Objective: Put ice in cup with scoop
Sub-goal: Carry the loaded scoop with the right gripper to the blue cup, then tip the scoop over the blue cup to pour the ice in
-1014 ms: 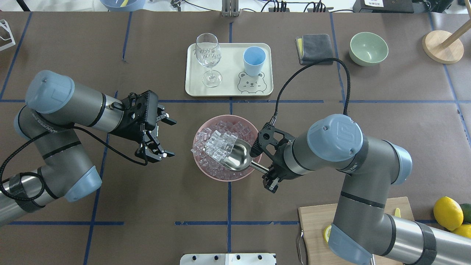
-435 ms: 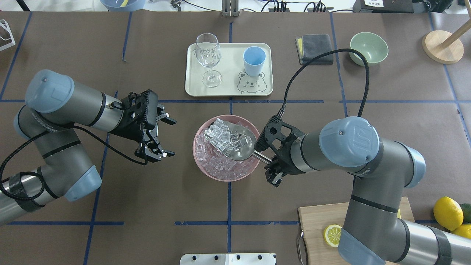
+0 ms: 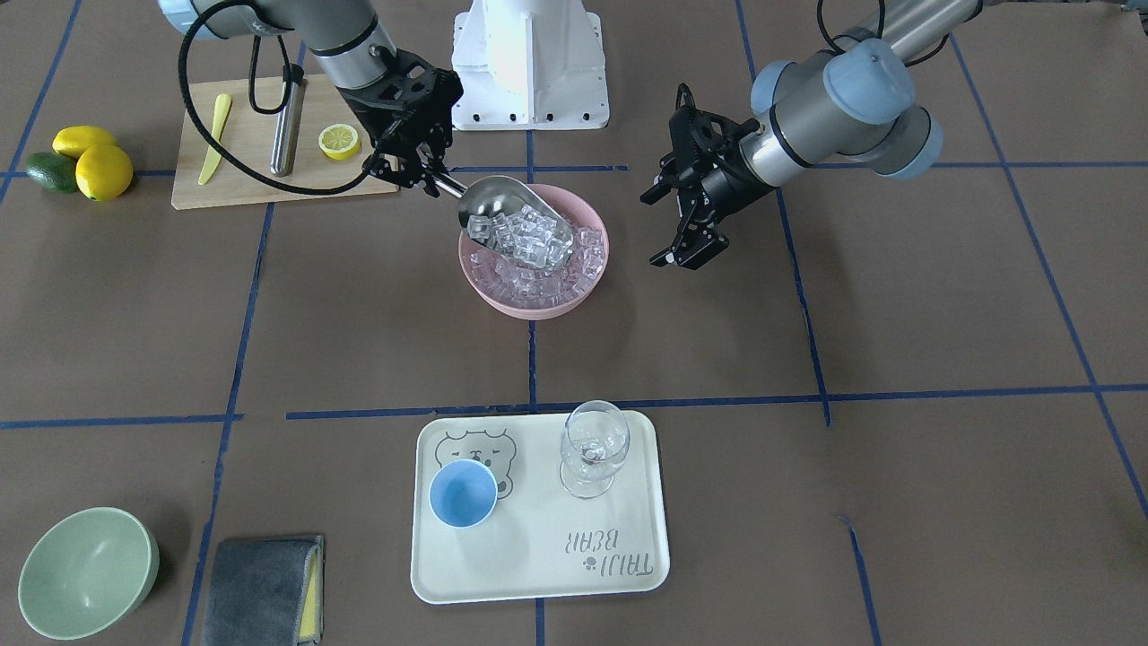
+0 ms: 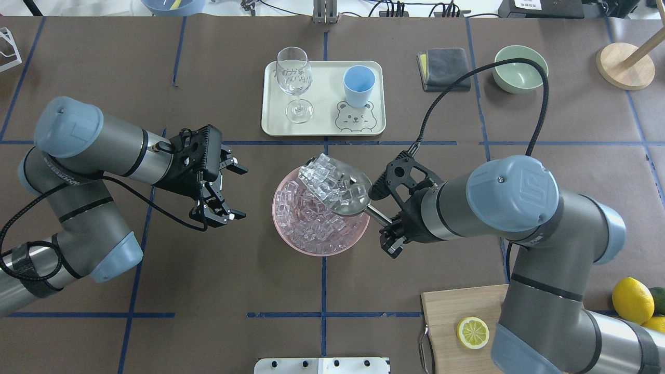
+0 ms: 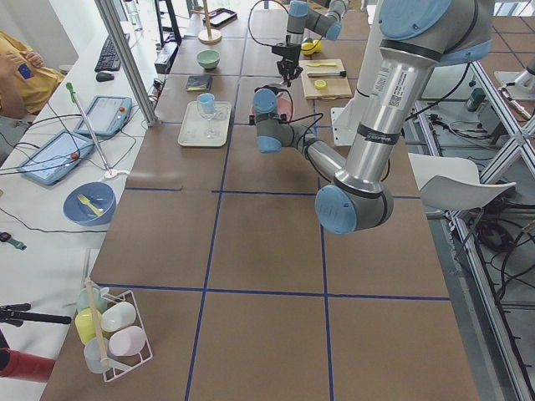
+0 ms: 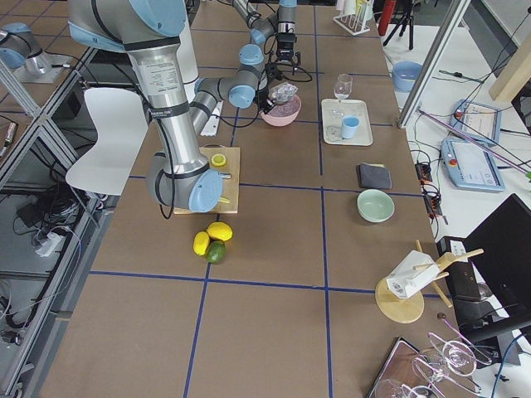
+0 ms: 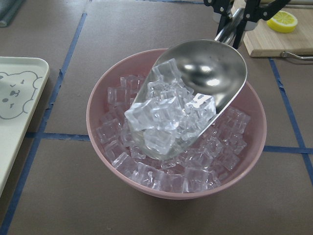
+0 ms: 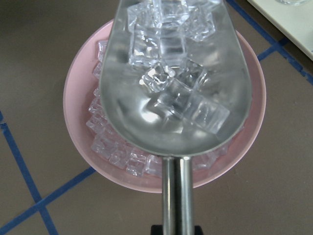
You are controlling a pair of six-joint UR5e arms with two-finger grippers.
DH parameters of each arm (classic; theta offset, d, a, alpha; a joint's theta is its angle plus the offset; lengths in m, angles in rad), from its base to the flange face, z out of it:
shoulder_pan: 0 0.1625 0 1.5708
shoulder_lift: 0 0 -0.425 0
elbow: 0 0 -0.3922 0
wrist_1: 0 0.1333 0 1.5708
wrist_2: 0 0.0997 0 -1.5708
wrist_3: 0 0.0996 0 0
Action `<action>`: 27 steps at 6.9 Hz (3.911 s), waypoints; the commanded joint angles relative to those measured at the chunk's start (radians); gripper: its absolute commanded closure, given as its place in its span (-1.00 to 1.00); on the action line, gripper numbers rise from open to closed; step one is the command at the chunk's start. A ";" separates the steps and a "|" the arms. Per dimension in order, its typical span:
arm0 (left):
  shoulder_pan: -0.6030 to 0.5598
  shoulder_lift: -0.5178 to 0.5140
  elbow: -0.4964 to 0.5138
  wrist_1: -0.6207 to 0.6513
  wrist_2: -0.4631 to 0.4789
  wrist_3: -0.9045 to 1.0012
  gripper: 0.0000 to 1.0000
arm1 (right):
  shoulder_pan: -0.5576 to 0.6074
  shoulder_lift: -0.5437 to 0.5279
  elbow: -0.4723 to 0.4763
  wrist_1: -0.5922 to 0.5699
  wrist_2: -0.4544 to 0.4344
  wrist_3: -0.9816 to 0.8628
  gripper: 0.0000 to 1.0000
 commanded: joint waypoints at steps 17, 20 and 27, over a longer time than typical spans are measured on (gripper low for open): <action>-0.018 0.022 0.000 -0.005 0.002 -0.003 -1.00 | 0.376 0.432 -0.465 -0.604 0.197 -0.357 1.00; -0.018 0.022 0.001 -0.008 0.003 -0.003 -1.00 | 0.388 0.541 -0.564 -0.701 0.194 -0.416 1.00; -0.020 0.024 0.001 -0.012 0.003 -0.003 -1.00 | 0.416 0.706 -0.717 -0.843 0.174 -0.547 1.00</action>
